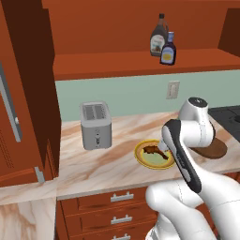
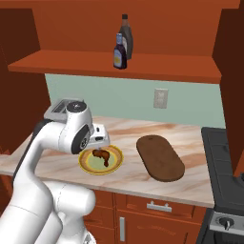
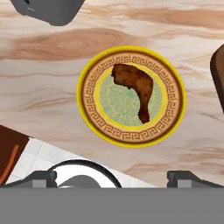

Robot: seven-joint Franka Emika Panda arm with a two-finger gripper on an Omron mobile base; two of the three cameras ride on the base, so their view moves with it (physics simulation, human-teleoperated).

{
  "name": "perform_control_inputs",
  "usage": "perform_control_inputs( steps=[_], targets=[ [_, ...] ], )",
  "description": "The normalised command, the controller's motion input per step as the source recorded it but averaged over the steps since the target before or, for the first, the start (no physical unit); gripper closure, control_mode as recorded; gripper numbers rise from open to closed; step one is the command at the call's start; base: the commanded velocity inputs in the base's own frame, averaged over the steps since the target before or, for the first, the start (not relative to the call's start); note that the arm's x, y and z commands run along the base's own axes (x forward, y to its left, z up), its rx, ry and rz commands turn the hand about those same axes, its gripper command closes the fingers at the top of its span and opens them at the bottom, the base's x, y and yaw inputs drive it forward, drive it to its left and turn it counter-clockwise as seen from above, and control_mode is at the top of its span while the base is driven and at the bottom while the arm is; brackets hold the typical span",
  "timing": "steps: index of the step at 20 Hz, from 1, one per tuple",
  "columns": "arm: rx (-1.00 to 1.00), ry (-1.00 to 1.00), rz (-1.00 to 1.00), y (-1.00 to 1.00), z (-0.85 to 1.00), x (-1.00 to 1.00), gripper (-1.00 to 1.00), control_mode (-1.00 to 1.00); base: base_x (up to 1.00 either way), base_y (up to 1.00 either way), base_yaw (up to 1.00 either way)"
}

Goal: Pick the chicken drumstick from the plate and place it on the cutting board. Then pick the condiment bottle from the cabinet and place it next to the cutting board.

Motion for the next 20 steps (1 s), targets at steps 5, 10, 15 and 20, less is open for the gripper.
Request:
perform_control_inputs(
  steps=[5,10,15,20],
  targets=[
    [0.00,-0.03,0.00,-0.02,-0.19,0.18,-1.00,-1.00,0.00,0.00,0.00],
    [0.00,0.00,0.00,-0.12,-0.25,0.14,-1.00,-1.00,0.00,0.00,0.00],
    [0.00,0.00,0.00,-0.12,-0.23,0.13,-1.00,-1.00,0.00,0.00,0.00],
    [0.00,0.00,0.00,-0.05,-0.20,0.17,-1.00,-1.00,0.00,0.00,0.00]
  ],
)
